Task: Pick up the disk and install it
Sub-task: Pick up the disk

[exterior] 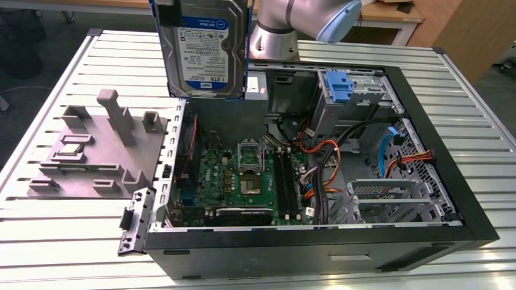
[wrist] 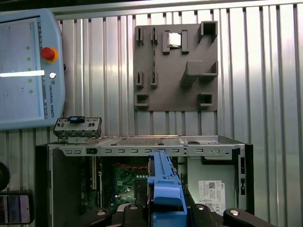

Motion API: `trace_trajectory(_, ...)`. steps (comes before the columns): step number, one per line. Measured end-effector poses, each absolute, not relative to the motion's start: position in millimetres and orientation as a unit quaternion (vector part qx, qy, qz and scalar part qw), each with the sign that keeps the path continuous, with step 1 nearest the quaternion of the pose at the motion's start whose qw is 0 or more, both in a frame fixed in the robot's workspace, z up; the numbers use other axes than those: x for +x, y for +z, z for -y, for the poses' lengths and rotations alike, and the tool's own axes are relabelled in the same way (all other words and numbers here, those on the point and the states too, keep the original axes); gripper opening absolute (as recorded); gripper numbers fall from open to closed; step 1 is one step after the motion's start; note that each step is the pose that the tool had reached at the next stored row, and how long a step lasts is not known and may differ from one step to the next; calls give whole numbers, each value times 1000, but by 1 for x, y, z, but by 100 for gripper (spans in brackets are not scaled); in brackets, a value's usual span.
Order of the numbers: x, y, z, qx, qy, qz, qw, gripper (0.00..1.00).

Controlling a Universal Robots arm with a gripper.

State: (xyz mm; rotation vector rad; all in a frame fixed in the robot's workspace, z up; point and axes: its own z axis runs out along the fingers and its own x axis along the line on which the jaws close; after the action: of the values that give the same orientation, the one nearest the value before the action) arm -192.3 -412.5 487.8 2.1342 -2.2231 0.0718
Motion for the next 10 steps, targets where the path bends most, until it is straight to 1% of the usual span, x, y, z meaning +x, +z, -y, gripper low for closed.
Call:
trace_trajectory(1,-192,488,413,692,21,721,27,37)
trace_trajectory(3,-192,488,415,692,12,721,18,37)
trace_trajectory(5,-192,487,419,692,9,721,16,37)
trace_trajectory(10,-192,487,430,692,9,721,16,37)
